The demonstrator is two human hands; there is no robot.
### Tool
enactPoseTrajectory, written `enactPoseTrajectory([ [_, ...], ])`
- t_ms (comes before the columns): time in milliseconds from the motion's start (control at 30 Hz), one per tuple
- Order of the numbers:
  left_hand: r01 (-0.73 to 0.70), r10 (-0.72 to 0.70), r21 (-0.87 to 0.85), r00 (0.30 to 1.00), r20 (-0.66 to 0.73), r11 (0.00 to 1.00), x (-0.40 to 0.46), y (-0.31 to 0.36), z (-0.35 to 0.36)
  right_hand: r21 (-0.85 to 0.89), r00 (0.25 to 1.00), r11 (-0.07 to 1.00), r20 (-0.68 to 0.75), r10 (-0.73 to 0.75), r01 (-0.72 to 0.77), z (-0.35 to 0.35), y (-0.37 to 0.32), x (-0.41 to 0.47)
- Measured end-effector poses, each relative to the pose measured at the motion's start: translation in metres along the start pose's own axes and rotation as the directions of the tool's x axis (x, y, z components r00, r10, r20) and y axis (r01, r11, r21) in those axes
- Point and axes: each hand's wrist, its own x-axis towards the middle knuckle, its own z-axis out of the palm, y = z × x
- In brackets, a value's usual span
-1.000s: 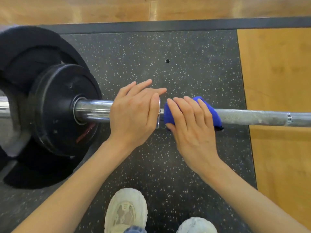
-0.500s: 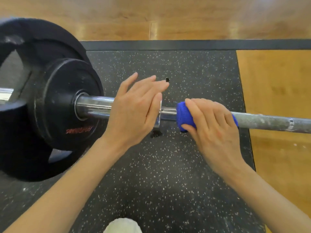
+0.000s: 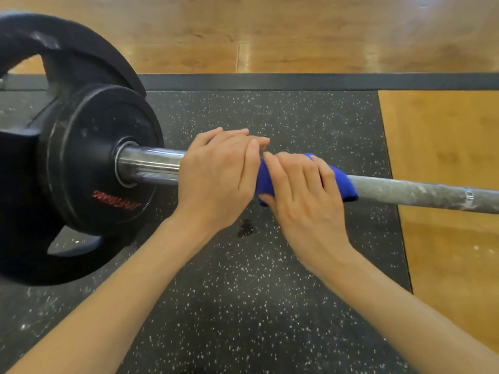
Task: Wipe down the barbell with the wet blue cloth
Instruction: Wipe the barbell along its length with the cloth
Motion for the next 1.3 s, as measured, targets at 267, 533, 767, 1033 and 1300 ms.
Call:
enactPoseTrajectory([
  [267, 0.042, -0.04, -0.027, 0.998, 0.045, 0.999, 0.018, -0.002, 0.001, 0.026, 0.998, 0.998, 0.028, 0.064, -0.065, -0.005, 0.017, 0.006],
  [533, 0.007, -0.007, -0.019, 1.0, -0.025, 1.0, 0.007, -0.002, 0.006, -0.077, 0.972, 0.977, 0.109, 0.208, -0.2, -0.023, -0.003, 0.033],
  [767, -0.021, 0.021, 0.001, 0.994, -0.108, 1.0, -0.013, 0.002, 0.006, -0.096, 0.791, 0.977, 0.575, 0.21, -0.189, -0.046, -0.009, 0.059],
  [1033, -0.028, 0.031, 0.023, 0.992, -0.126, 0.999, -0.039, 0.009, 0.003, 0.001, 0.935, 0.964, 0.242, 0.258, -0.267, -0.04, -0.025, 0.018],
  [1300, -0.014, 0.018, 0.029, 0.99, -0.139, 0.999, -0.06, 0.015, -0.003, 0.139, 0.962, 0.953, 0.083, 0.261, -0.27, -0.036, -0.039, -0.038],
])
